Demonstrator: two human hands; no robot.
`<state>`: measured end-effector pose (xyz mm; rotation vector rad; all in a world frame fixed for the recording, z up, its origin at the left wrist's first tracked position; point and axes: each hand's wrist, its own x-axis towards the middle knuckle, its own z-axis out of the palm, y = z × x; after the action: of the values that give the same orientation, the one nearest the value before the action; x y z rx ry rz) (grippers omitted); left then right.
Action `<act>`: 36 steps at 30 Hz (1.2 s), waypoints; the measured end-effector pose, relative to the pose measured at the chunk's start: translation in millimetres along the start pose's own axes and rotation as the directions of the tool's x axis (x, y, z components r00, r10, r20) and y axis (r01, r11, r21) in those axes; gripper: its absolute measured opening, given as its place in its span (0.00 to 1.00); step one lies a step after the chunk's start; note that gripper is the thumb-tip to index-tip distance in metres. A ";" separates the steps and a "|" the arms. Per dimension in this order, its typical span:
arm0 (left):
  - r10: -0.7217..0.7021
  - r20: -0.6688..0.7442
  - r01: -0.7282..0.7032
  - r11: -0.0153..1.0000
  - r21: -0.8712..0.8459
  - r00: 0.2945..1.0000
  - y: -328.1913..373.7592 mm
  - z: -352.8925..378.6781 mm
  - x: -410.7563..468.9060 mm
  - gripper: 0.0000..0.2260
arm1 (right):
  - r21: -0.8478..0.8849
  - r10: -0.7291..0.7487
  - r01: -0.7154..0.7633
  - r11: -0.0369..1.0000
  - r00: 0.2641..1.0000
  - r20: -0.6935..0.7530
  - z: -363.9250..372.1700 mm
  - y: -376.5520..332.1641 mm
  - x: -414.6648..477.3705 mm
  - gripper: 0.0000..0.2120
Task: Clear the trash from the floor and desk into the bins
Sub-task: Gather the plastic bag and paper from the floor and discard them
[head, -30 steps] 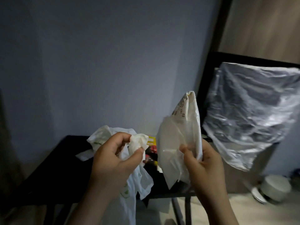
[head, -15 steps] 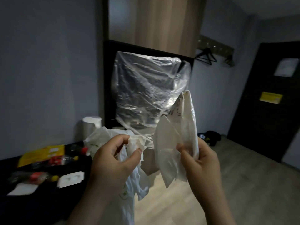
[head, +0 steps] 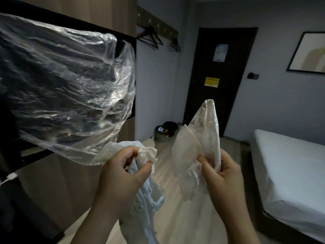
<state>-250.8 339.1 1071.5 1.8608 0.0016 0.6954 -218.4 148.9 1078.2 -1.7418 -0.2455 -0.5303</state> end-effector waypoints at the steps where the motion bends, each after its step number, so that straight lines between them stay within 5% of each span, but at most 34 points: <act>1: -0.005 0.009 0.005 1.000 -0.014 1.000 -7.8 0.9 15.2 0.10 | -0.015 -0.002 0.001 1.000 1.000 -0.014 7.9 3.7 10.0 0.04; 15: -0.044 0.134 0.056 0.995 -0.088 0.990 -107.1 38.4 197.3 0.08 | -0.106 0.077 -0.088 0.990 0.991 -0.107 102.0 67.3 144.9 0.06; 36: -0.018 0.120 0.024 0.999 -0.049 0.993 -187.2 259.1 459.7 0.05 | -0.063 0.098 -0.102 0.993 0.993 -0.071 98.8 244.7 459.9 0.08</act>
<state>309.0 340.5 1062.2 1.8489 -0.0730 0.5643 311.5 130.8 1069.0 -1.7873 -0.0924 -0.5286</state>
